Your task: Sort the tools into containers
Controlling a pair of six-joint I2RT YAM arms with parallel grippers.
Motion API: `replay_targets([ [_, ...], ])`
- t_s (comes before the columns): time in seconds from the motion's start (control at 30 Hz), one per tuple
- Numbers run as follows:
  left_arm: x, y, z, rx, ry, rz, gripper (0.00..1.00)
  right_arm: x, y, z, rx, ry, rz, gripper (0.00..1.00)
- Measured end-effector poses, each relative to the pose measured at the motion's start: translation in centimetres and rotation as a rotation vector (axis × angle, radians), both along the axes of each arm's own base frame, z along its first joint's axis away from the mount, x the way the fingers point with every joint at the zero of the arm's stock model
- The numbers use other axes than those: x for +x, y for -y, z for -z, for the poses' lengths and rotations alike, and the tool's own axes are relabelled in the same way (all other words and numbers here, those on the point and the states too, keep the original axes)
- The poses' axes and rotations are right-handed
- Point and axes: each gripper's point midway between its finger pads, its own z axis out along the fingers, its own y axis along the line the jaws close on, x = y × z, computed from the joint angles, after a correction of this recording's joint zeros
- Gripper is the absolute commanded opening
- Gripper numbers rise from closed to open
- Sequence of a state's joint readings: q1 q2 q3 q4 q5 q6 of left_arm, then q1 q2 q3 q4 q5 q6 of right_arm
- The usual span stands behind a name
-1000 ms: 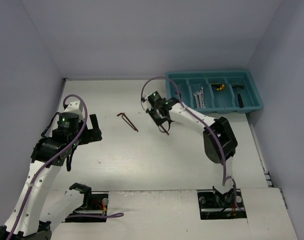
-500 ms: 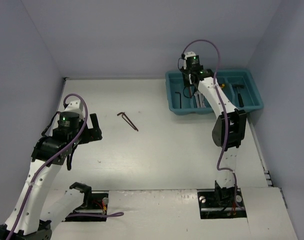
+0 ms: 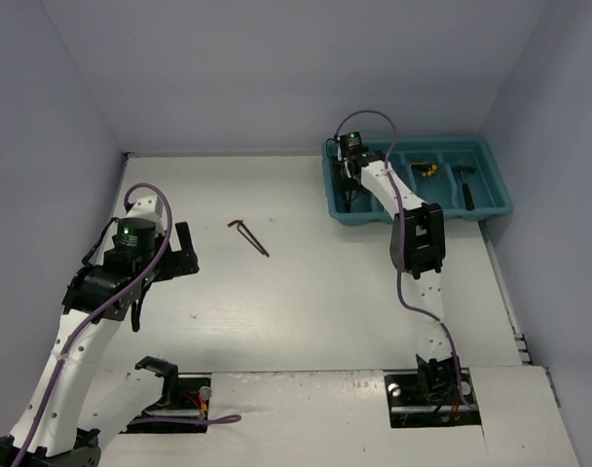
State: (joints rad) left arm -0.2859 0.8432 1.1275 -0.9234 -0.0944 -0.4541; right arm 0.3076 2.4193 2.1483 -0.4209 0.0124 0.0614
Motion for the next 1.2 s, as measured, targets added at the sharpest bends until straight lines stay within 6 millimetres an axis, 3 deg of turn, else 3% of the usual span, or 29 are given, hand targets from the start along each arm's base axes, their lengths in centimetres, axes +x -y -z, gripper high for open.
replay_targets([
  [0.1, 0.0, 0.0, 0.0, 0.0, 0.0, 0.0, 0.95, -0.3, -0.6, -3.3, 0.005, 0.052, -0.017, 0.36],
  [0.2, 0.0, 0.0, 0.0, 0.0, -0.001, 0.0, 0.95, -1.6, -2.6, -8.0, 0.016, 0.13, -0.064, 0.36],
  [0.3, 0.1, 0.0, 0.1, 0.001, -0.005, 0.0, 0.95, -4.5, -6.3, -12.4, 0.025, 0.204, -0.16, 0.36],
  [0.4, 0.2, 0.1, 0.3, 0.004, -0.014, 0.0, 0.95, -8.4, -11.4, -14.3, 0.042, 0.233, -0.286, 0.35],
  [0.47, 0.2, 0.1, 0.4, 0.005, -0.017, 0.0, 0.95, -10.8, -14.7, -13.5, 0.053, 0.214, -0.374, 0.34],
  [0.57, 0.2, 0.1, 0.4, 0.005, -0.017, 0.0, 0.95, -14.4, -19.2, -10.6, 0.044, 0.152, -0.499, 0.33],
  [0.7, 0.1, 0.0, 0.2, 0.003, -0.01, 0.0, 0.95, -16.8, -22.1, -4.7, 0.0, 0.051, -0.575, 0.3],
  [0.8, -0.1, 0.0, -0.1, -0.002, 0.005, 0.0, 0.95, -16.8, -22.7, -0.8, -0.044, -0.002, -0.577, 0.3],
  [0.93, -0.4, -0.1, -0.5, -0.007, 0.022, 0.0, 0.95, -16.0, -23.1, 2.4, -0.073, -0.029, -0.561, 0.29],
  [1.2, -1.0, -0.3, -0.7, -0.009, 0.033, 0.0, 0.95, -14.2, -24.9, 2.8, -0.047, 0.012, -0.549, 0.28],
])
